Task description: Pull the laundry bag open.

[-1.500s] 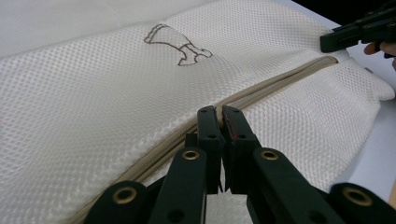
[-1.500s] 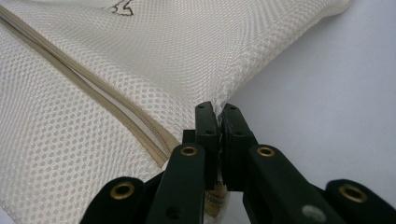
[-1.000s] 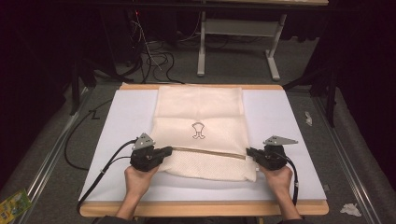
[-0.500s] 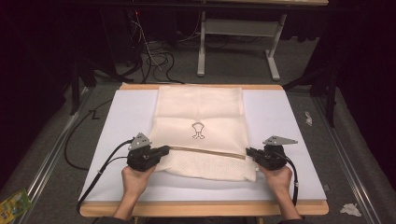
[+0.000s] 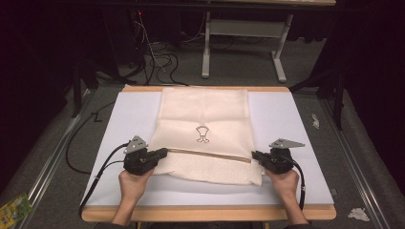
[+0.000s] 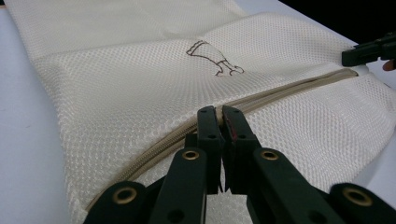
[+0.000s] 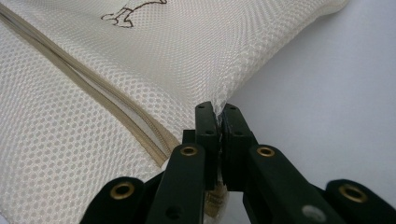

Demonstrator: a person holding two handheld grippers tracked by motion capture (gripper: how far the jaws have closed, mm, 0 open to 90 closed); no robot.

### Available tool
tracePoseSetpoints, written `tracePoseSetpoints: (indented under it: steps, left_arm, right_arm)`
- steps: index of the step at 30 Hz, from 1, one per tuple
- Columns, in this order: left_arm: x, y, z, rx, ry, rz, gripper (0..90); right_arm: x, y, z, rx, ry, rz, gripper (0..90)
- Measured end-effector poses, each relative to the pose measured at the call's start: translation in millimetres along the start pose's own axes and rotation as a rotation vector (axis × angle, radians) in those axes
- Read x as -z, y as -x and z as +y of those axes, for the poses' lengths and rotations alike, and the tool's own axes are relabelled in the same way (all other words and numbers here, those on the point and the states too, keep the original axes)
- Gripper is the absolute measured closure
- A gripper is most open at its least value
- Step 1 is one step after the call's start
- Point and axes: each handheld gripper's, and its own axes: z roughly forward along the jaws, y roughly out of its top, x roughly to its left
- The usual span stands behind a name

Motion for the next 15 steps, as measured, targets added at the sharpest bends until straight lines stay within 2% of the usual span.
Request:
tracePoseSetpoints:
  steps: [15]
  left_arm:
    - [9.4,-8.0,-2.1,0.016,0.012,0.025,87.0]
  right_arm:
    - [0.6,0.6,0.0,-0.005,0.002,-0.007,88.4]
